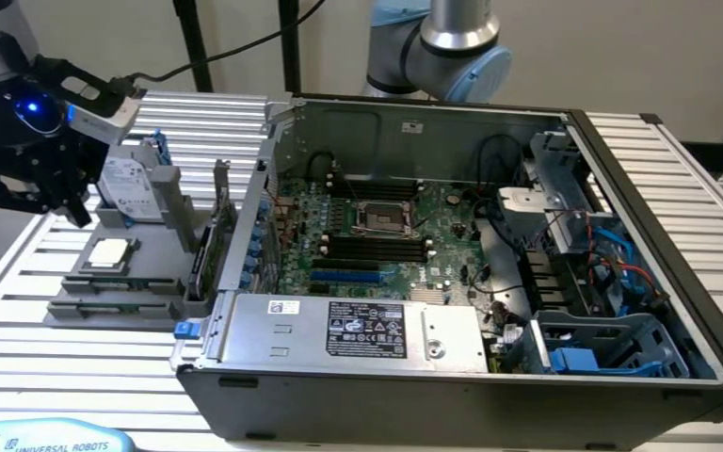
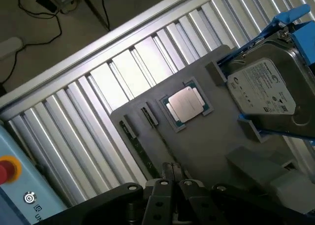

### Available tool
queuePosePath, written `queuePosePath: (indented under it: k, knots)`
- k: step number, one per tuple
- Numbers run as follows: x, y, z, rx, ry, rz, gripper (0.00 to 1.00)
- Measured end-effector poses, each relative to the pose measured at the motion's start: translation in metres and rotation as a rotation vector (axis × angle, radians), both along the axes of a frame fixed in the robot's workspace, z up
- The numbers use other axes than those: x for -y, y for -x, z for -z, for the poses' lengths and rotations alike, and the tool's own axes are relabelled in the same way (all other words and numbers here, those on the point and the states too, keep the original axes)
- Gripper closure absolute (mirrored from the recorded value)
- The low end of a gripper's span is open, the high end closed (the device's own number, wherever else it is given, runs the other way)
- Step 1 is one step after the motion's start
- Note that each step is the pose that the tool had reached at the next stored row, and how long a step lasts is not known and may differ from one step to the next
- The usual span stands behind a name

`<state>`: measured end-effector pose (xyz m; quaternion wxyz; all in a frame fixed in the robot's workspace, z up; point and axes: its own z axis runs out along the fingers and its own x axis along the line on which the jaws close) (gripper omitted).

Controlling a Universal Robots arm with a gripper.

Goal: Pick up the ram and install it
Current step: 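Pick up the ram and move it above insertion slot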

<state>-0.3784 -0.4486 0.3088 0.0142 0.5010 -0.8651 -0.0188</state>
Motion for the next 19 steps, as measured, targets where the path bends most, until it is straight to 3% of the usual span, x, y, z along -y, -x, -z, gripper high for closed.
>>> queuePosePath:
  k: [13, 19]
  knots:
    - [0.0, 0.0, 0.0083, 0.0061, 0.0001, -0.237, 0.89]
    - [0.0003, 0.0, 0.0121, 0.0155, 0.0012, -0.325, 0.89]
